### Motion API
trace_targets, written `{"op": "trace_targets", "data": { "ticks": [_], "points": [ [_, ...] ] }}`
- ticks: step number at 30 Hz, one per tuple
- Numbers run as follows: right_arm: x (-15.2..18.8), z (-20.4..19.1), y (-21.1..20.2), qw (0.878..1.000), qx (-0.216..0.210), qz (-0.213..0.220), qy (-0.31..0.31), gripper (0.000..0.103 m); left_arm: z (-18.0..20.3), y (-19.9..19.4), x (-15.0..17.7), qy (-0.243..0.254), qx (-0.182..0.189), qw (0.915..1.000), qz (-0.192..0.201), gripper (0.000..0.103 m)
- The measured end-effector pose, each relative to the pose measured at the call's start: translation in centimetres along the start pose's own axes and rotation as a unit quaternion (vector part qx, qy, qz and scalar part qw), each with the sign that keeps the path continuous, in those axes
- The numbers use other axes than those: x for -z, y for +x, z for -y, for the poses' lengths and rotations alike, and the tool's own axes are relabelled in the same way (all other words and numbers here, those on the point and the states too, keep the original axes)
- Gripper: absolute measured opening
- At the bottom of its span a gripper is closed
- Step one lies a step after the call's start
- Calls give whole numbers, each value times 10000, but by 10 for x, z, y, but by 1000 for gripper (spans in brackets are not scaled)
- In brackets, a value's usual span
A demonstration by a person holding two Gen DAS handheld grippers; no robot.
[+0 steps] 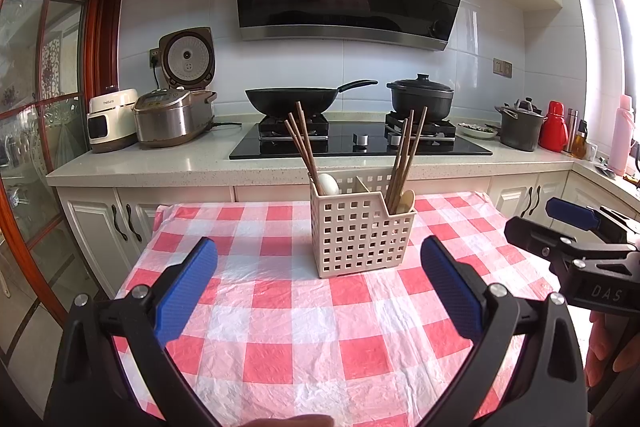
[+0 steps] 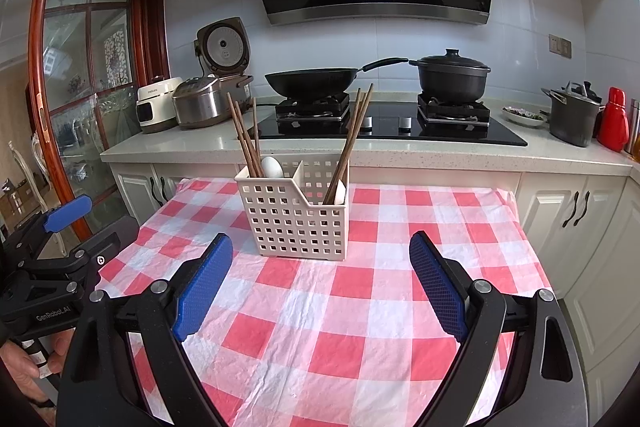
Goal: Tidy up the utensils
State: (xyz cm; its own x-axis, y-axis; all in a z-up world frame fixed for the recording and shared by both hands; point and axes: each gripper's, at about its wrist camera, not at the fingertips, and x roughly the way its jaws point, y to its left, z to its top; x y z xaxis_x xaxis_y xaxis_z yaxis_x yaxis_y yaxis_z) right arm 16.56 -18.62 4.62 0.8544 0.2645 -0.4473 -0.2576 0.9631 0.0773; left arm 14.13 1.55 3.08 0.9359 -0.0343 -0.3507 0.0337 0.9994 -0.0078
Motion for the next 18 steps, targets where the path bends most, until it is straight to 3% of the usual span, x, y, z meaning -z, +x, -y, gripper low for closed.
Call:
{"op": "trace_targets", "data": {
  "ticks": [18],
  "points": [
    [0,0,-1,10000,-12,14,-18,85,-1,-3,1,-19,-12,10000,30,98]
  ]
}}
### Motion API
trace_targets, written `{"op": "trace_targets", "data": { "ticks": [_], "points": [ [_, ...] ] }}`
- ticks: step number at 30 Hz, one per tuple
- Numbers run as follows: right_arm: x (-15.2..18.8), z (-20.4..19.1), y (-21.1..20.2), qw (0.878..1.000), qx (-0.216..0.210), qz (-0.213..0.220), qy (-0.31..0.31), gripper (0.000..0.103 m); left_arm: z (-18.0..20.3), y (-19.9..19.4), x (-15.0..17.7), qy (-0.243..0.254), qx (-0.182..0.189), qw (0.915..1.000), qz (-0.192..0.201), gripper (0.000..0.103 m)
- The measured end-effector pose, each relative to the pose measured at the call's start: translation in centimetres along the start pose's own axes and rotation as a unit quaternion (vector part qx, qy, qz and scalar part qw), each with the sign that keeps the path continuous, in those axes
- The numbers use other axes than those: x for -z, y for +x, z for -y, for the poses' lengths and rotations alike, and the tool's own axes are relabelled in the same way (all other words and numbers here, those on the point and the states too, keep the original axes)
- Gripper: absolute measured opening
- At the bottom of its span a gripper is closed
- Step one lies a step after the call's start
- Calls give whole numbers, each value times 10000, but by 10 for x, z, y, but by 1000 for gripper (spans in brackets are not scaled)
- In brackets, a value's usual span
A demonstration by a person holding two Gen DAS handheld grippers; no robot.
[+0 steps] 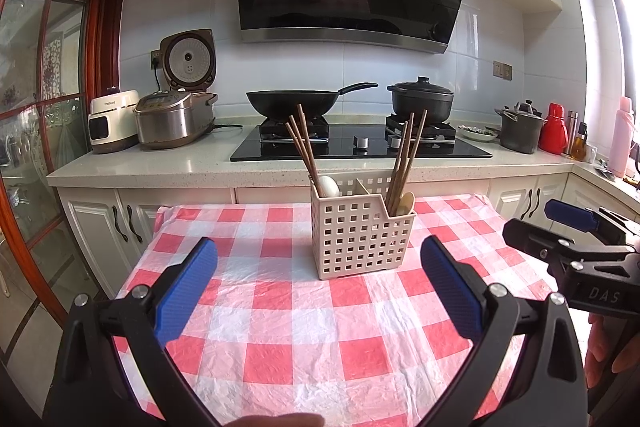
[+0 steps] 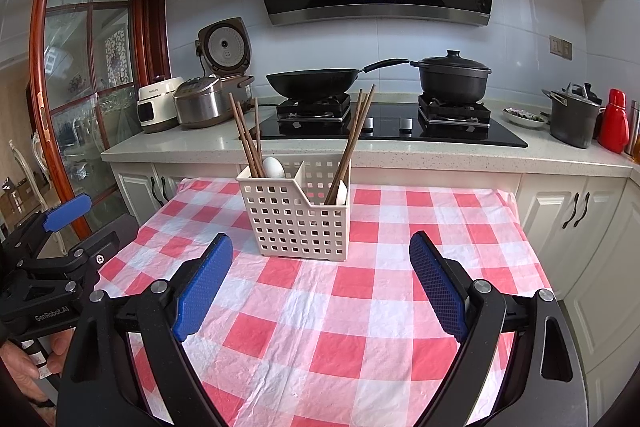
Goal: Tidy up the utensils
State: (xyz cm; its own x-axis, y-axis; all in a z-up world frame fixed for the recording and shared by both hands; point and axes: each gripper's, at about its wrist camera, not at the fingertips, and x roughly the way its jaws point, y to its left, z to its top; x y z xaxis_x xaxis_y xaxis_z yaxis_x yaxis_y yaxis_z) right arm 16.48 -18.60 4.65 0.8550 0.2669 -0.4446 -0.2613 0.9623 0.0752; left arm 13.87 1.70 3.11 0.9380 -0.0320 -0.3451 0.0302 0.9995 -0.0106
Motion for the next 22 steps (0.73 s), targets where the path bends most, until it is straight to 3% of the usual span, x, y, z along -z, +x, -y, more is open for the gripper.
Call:
{"op": "trace_targets", "data": {
  "ticks": [22],
  "points": [
    [-2,-2,-2,10000,-17,13,-12,85,-7,6,1,-249,-28,9995,-195,98]
  ]
}}
